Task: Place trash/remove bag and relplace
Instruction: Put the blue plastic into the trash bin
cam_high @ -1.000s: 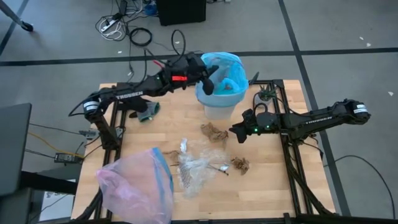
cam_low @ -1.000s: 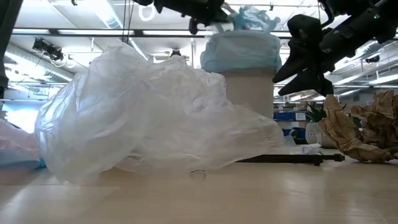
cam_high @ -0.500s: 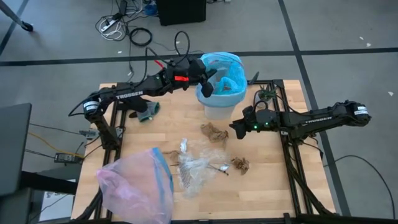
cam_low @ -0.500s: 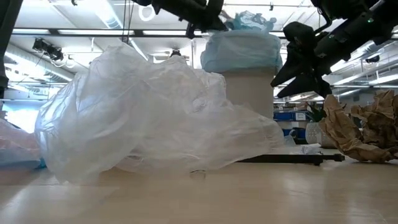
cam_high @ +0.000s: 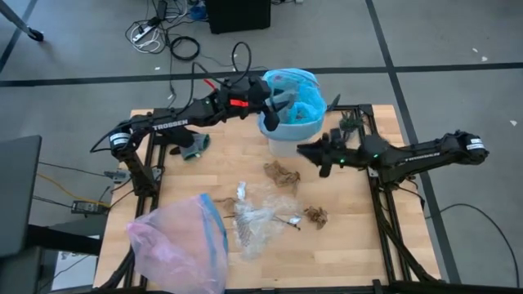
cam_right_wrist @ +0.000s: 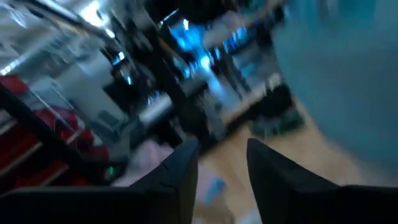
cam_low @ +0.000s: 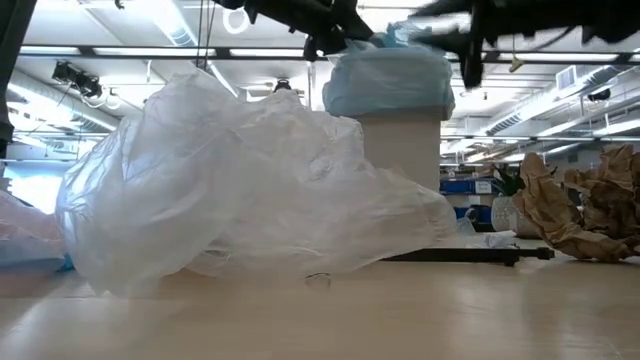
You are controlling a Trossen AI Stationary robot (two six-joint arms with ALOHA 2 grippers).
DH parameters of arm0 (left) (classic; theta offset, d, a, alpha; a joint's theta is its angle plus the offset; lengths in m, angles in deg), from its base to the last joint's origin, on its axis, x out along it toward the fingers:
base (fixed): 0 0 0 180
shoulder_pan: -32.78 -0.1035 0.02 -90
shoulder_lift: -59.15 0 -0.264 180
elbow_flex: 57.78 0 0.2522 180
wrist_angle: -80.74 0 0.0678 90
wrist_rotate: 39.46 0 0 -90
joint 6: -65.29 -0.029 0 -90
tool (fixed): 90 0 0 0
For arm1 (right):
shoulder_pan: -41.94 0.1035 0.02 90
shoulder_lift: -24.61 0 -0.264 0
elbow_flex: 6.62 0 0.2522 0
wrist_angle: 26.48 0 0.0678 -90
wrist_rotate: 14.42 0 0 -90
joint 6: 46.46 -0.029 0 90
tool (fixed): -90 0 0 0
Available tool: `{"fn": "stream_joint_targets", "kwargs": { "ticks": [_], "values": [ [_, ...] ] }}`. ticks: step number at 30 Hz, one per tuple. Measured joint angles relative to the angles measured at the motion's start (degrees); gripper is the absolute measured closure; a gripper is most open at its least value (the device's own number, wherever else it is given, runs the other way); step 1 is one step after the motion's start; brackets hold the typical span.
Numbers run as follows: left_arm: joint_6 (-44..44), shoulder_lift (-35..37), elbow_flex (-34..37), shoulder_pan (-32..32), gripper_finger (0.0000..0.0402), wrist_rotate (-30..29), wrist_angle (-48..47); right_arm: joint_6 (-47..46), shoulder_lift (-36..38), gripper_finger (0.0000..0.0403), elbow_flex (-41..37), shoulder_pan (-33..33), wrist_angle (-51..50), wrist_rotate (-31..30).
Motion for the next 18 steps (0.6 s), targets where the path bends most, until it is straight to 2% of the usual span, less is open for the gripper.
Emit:
{"fn": "stream_joint_targets", "kwargs": {
  "ticks": [3,5,7,9,12,18],
  "values": [
    [0.17,0.00,0.00,0.35,0.0181,1.96,-2.49,8.62,2.63,0.0307,5.05,-0.10,-1.51,-6.22],
    [0.06,0.00,0.02,0.94,0.0182,2.09,-2.34,15.62,3.96,0.0328,8.80,-0.13,-6.17,-12.38],
    [-0.09,0.00,0.02,1.43,0.0183,2.29,-0.54,22.20,4.52,0.0352,13.02,-0.94,-15.16,-19.12],
    [-0.21,0.00,0.02,1.68,0.0183,2.51,2.58,25.26,4.17,0.0381,17.16,-3.20,-27.57,-23.35],
    [-0.08,0.00,0.02,1.59,0.0183,1.09,7.70,24.16,1.51,0.0397,21.57,-7.68,-39.76,-22.99],
    [0.87,-1.67,0.00,1.07,0.0183,0.15,7.53,25.50,-3.05,0.0401,26.35,-14.09,-38.32,-19.11]
  ]
}}
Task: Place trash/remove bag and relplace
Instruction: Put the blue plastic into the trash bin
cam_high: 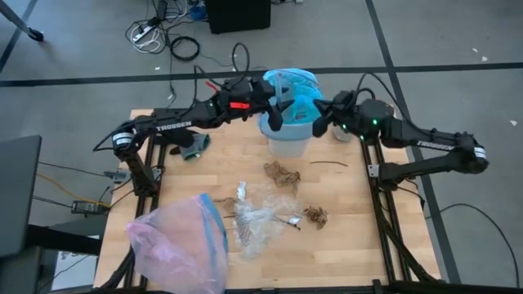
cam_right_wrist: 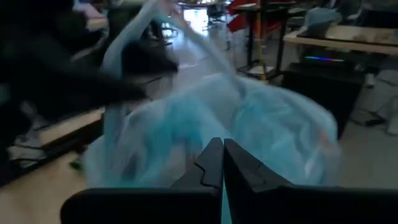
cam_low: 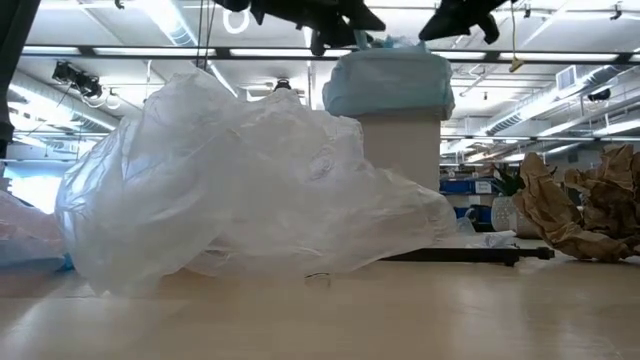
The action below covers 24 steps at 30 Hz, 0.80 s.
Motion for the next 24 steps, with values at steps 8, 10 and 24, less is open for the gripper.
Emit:
{"fn": "stream_joint_targets", "kwargs": {
  "ticks": [8,10,24],
  "values": [
    [4.45,-2.25,0.02,0.73,0.0183,0.92,-4.22,-11.13,-7.63,0.0402,5.63,-9.51,-2.74,9.72],
    [5.22,-2.26,0.02,0.95,0.0183,-0.62,-5.85,-14.03,-9.91,0.0402,6.19,-10.48,-4.11,12.15],
    [3.50,-1.24,-2.57,3.53,0.0184,-4.04,-20.70,-20.20,-17.03,0.0403,7.18,-6.54,-6.62,11.86]
  ]
}}
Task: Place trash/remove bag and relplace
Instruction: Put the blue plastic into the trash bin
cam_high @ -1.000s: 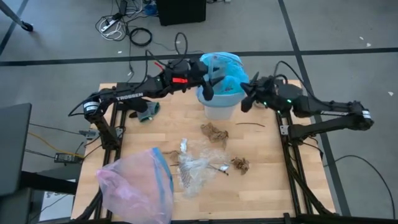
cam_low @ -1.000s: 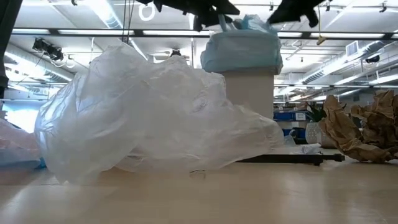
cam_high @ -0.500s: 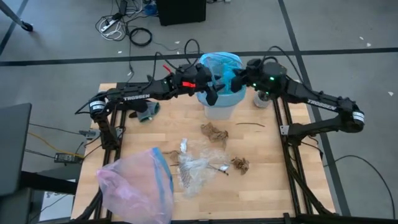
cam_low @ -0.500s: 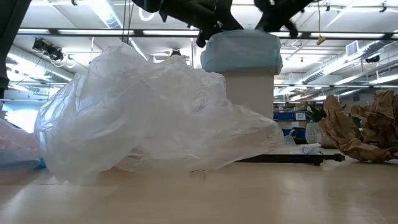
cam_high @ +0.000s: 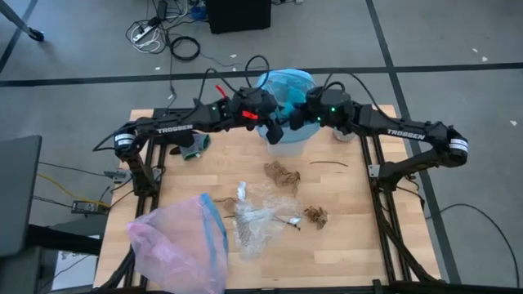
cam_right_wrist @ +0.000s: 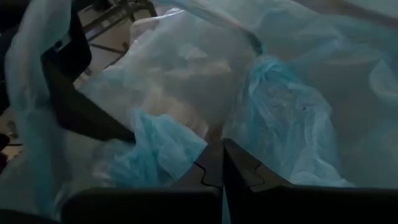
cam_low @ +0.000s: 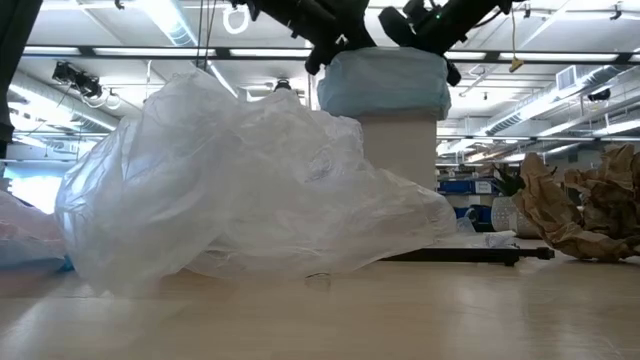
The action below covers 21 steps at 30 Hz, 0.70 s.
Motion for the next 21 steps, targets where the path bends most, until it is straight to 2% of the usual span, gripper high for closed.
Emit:
{"fn": "stream_joint_targets", "kwargs": {
  "ticks": [6,11,21],
  "values": [
    [-5.17,-0.47,-6.89,0.80,0.0184,-2.77,-13.22,0.44,3.13,0.0403,-0.23,2.46,0.25,0.37],
    [-10.11,-0.50,-11.43,0.80,0.0184,-3.47,-16.47,2.39,6.13,0.0393,-0.23,3.55,0.09,0.02],
    [-10.36,-0.50,-13.30,1.08,0.0183,-3.45,-16.32,2.51,13.22,0.0294,-0.23,4.56,0.29,-1.26]
  ]
}}
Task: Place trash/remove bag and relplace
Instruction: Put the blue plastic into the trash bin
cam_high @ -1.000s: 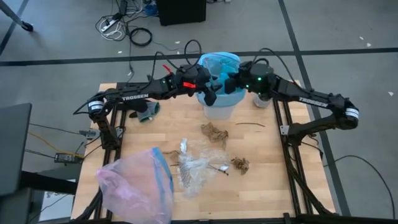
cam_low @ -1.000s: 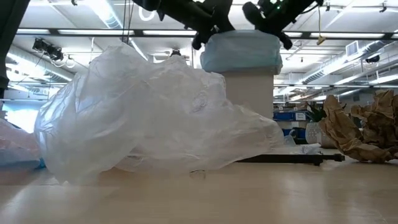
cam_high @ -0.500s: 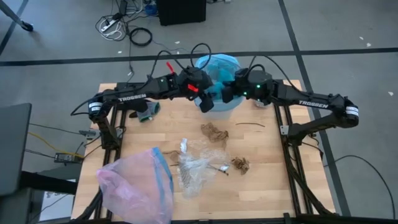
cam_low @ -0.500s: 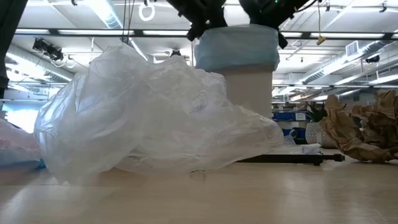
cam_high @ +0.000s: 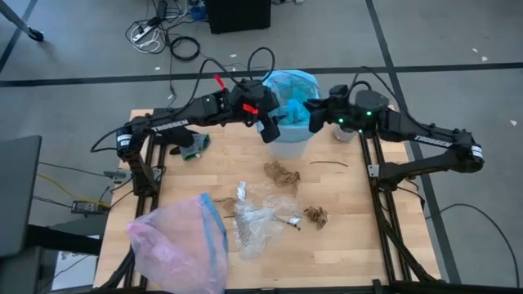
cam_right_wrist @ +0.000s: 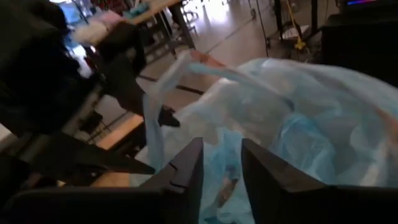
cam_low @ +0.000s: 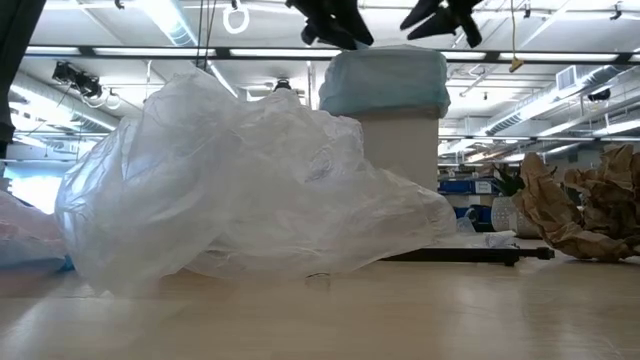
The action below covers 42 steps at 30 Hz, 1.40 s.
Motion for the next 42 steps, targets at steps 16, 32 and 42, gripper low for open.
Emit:
{"fn": "stream_joint_targets", "kwargs": {
  "ticks": [16,32,42],
  "values": [
    [-2.21,0.09,-0.08,-0.73,0.0183,-1.87,8.48,3.50,6.36,0.0277,0.02,7.02,2.24,-8.90],
    [7.10,-0.90,-1.97,-3.38,0.0183,9.42,8.73,5.02,6.28,0.0277,0.04,8.30,1.54,-12.21],
    [5.43,-0.85,-2.08,-2.65,0.0183,8.90,14.06,5.04,6.28,0.0277,0.04,10.97,0.74,-12.01]
  ]
}}
